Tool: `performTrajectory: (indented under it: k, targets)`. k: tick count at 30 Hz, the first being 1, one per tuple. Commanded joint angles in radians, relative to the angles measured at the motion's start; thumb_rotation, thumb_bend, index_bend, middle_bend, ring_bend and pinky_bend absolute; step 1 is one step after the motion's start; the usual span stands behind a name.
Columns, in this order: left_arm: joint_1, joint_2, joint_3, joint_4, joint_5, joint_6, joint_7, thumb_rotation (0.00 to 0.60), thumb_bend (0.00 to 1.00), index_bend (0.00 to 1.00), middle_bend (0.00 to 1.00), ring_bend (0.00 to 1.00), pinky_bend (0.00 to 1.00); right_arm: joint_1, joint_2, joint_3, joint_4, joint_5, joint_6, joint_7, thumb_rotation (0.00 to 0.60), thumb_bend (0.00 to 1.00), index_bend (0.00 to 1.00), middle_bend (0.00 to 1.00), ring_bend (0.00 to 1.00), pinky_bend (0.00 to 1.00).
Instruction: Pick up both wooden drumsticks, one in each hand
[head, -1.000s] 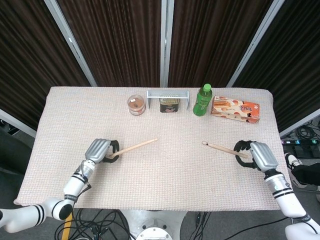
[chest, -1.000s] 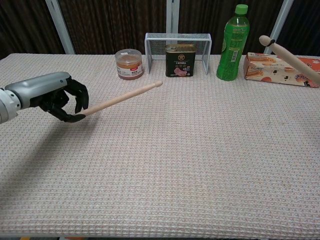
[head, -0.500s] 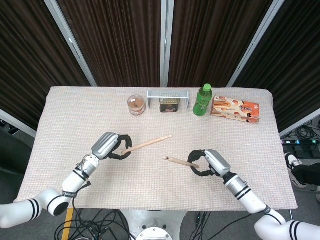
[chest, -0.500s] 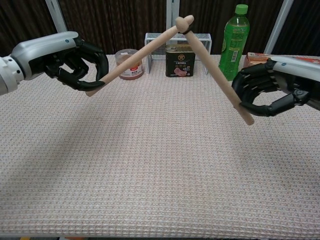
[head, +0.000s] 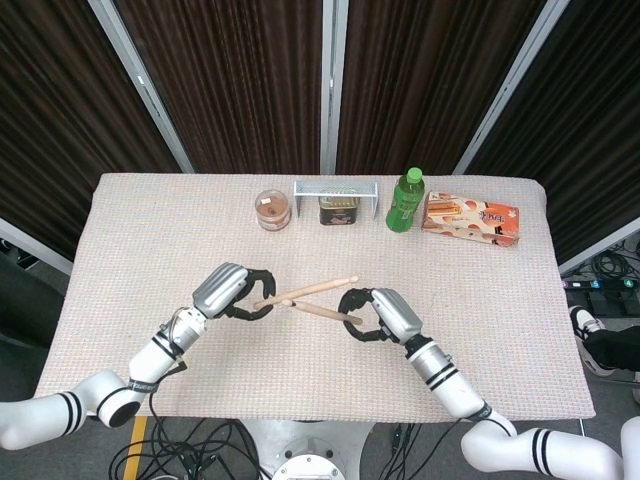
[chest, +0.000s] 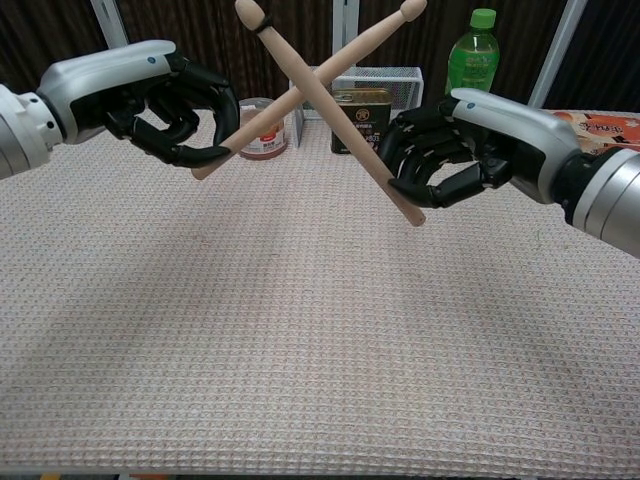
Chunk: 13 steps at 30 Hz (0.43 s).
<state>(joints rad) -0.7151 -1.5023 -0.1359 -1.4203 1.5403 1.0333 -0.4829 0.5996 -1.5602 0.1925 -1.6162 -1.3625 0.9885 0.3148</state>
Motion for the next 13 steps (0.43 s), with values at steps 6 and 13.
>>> performTrajectory:
  k: [6, 13]
  targets:
    - [-0.003, 0.002, 0.011, 0.006, 0.011, 0.018, -0.017, 0.6, 0.55, 0.62, 0.71, 0.84, 0.82, 0.026, -0.053, 0.03, -0.005, 0.07, -0.001, -0.08, 0.6, 0.68, 0.63, 0.59, 0.44, 0.41]
    - [-0.005, 0.004, 0.024, 0.016, 0.019, 0.03, -0.043, 0.6, 0.55, 0.62, 0.71, 0.84, 0.82, 0.032, -0.063, 0.034, 0.0, 0.092, -0.001, -0.099, 0.6, 0.68, 0.63, 0.59, 0.44, 0.41]
